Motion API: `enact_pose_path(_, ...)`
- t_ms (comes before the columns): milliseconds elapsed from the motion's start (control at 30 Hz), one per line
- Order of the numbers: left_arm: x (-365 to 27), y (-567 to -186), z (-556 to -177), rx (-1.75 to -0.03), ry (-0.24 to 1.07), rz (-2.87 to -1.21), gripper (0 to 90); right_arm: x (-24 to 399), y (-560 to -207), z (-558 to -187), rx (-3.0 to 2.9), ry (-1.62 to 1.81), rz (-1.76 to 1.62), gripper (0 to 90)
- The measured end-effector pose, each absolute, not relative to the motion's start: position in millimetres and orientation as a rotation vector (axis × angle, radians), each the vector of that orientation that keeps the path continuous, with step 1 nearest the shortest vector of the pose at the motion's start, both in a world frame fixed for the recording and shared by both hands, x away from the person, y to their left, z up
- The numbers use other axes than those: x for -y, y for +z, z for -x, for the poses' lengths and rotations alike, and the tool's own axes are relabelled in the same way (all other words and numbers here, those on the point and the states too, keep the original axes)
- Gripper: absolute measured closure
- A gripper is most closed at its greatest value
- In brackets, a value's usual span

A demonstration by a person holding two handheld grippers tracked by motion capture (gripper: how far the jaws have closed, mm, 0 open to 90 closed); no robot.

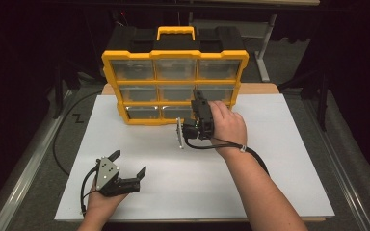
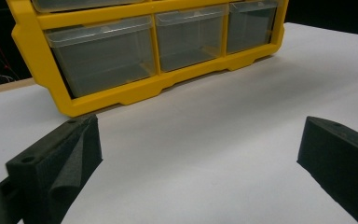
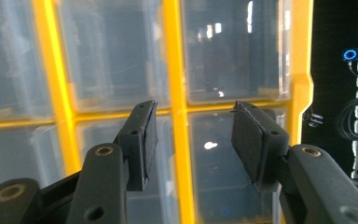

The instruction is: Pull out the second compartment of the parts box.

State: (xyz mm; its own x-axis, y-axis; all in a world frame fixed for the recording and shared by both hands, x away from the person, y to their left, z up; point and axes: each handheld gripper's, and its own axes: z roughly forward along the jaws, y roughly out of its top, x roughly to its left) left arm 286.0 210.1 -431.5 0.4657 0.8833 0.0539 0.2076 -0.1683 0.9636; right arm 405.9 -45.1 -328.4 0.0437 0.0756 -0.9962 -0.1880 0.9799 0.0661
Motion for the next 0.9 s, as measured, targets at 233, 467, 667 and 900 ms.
enact_pose_path(233, -210.9, -431.3, -286.2, -0.954, 0.792, -1.649, 0.3, 33.9, -310.2, -417.0, -1.486, 0.207, 0.079, 57.5)
enact_pose_path(467, -212.1, -430.9, -285.6, -0.954, 0.786, -1.644, 0.3, 24.4, -294.9, -426.5, -1.471, 0.206, 0.065, 61.0)
enact_pose_path(667, -212.1, -431.3, -286.1, -0.951, 0.782, -1.645, 0.3, 17.9, -284.6, -436.4, -1.455, 0.197, 0.069, 65.3)
enact_pose_path(900, -212.1, -430.9, -285.7, -0.946, 0.778, -1.643, 0.3, 14.0, -273.5, -442.5, -1.438, 0.188, 0.062, 70.4)
